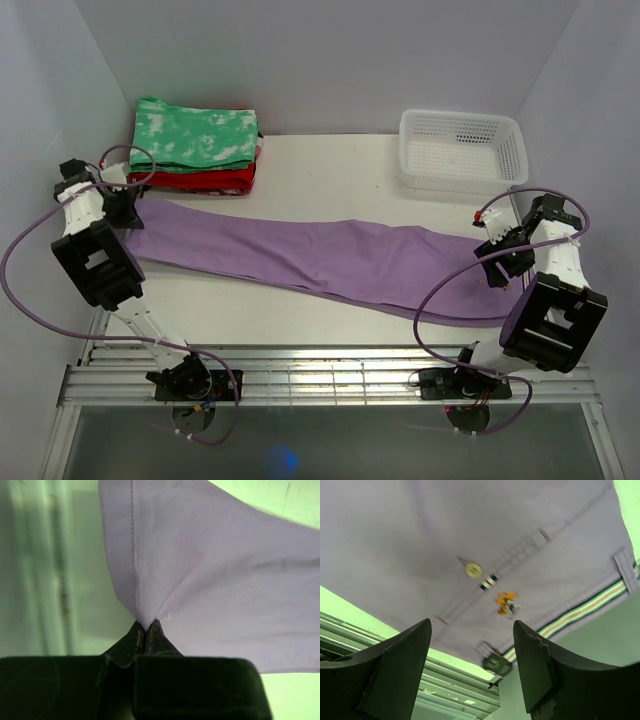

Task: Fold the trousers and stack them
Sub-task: Fold the trousers

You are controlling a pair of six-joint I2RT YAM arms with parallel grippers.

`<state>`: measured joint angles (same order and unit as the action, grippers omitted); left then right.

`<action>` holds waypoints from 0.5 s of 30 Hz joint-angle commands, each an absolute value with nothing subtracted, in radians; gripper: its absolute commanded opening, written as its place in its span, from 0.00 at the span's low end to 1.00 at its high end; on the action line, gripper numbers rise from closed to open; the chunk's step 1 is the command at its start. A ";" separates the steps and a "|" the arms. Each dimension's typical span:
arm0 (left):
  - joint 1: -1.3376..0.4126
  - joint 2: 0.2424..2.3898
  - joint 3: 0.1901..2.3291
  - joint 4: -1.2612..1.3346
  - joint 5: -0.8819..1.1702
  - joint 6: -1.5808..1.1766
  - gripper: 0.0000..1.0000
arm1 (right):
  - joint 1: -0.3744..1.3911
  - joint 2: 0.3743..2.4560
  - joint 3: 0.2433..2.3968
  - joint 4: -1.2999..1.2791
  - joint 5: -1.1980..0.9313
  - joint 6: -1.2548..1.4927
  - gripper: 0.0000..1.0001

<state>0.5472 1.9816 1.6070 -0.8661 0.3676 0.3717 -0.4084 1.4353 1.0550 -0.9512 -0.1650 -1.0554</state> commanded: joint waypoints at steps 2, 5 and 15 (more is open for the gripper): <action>0.633 1.908 1.784 -1.008 0.405 0.466 0.00 | -0.407 1.422 1.095 -1.003 -0.210 -1.057 0.73; 0.640 1.878 1.828 -1.066 0.449 0.498 0.00 | -0.408 1.427 1.109 -1.020 -0.233 -1.054 0.73; 0.461 1.799 1.882 -1.287 0.716 0.422 0.00 | -0.410 1.440 1.141 -1.060 -0.264 -1.046 0.75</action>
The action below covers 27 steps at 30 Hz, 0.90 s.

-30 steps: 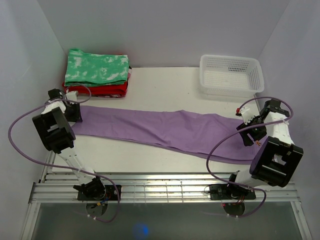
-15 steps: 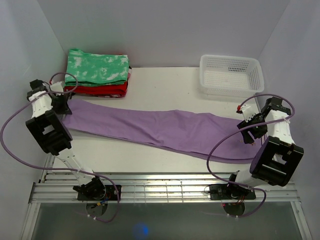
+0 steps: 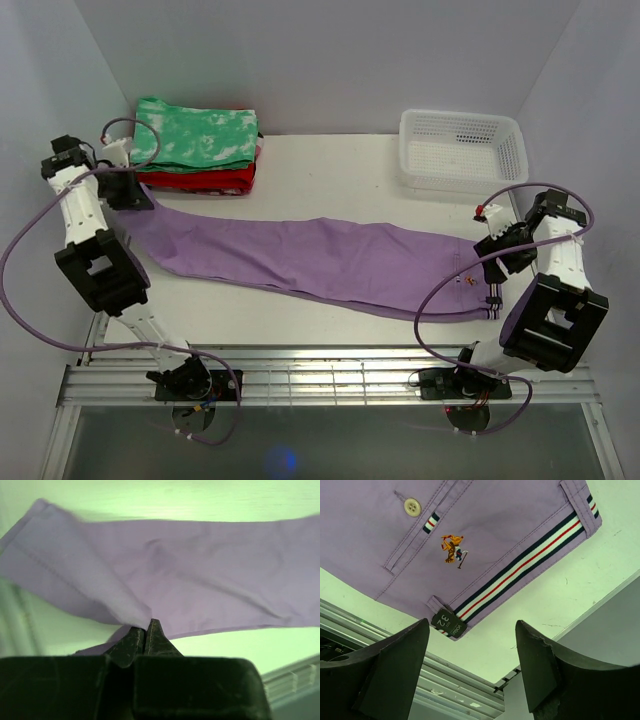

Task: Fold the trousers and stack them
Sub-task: Fold the trousers

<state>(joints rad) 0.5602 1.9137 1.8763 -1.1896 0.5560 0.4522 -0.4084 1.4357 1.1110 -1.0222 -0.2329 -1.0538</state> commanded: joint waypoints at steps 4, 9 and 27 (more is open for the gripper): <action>0.324 1.689 1.764 -1.227 0.851 0.310 0.00 | -0.428 1.445 1.137 -1.061 -0.270 -1.045 0.76; 0.097 1.549 1.524 -0.948 0.759 0.118 0.00 | -0.449 1.468 1.157 -1.086 -0.288 -1.039 0.77; -0.429 1.529 1.203 -0.425 0.341 -0.399 0.00 | -0.454 1.453 1.164 -1.114 -0.258 -1.038 0.77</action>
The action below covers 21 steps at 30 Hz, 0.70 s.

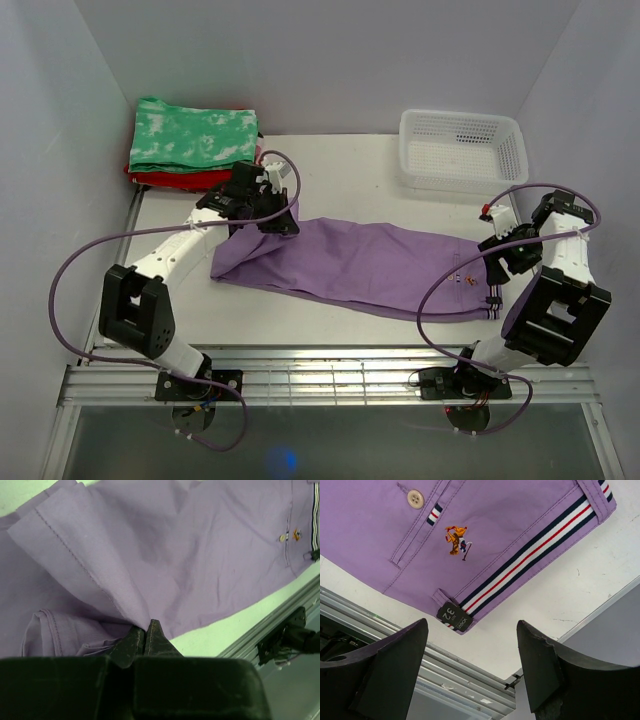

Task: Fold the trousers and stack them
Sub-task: Fold the trousers

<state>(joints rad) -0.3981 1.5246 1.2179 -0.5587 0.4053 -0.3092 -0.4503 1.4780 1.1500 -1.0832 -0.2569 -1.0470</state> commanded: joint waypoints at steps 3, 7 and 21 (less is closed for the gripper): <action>-0.472 1.565 1.172 -0.385 0.330 -0.417 0.00 | -0.454 1.445 1.155 -1.114 -0.249 -1.042 0.77; -0.509 1.598 1.146 -0.354 0.311 -0.439 0.00 | -0.456 1.440 1.152 -1.114 -0.235 -1.048 0.77; -0.615 1.638 1.086 -0.302 0.271 -0.450 0.43 | -0.459 1.437 1.129 -1.109 -0.227 -1.060 0.77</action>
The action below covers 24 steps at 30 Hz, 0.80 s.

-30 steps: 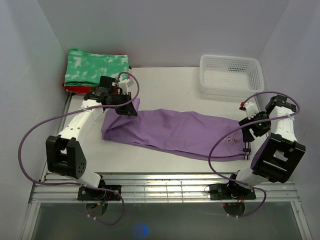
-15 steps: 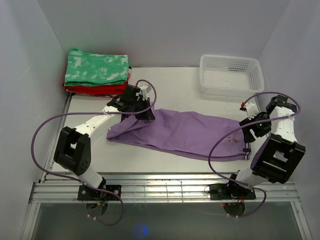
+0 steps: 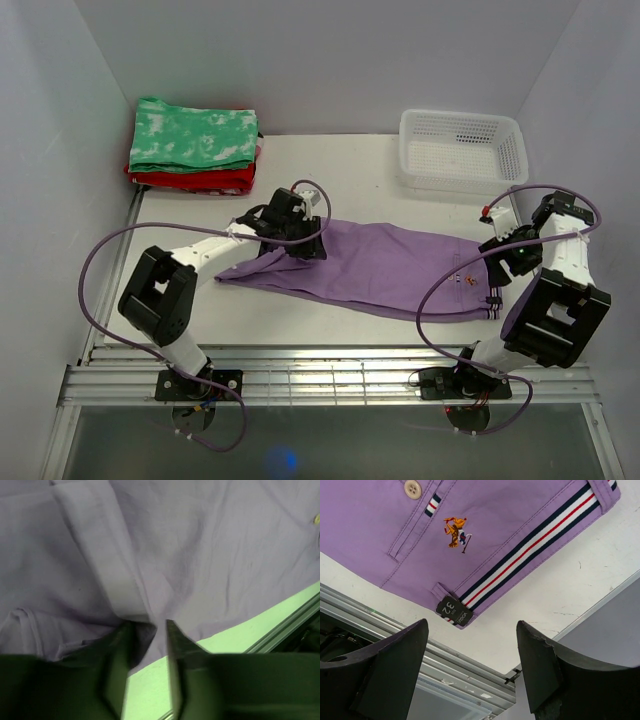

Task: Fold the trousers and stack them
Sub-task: Fold the trousers

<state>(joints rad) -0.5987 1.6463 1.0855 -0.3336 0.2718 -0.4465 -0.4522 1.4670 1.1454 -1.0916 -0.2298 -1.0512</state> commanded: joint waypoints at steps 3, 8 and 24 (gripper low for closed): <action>-0.617 1.626 1.120 -0.330 0.284 -0.425 0.92 | -0.459 1.437 1.127 -1.106 -0.227 -1.060 0.77; -0.617 1.534 1.180 -0.438 0.390 -0.266 0.97 | -0.459 1.453 1.138 -1.104 -0.235 -1.055 0.77; -0.092 1.406 1.161 -1.021 0.713 0.619 0.89 | -0.054 1.436 1.348 -1.080 -0.574 -0.867 0.59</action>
<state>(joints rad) -0.1661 1.3655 1.1309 -0.8249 0.6136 0.3408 -0.2031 1.4658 1.3003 -1.1297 -0.4561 -0.9577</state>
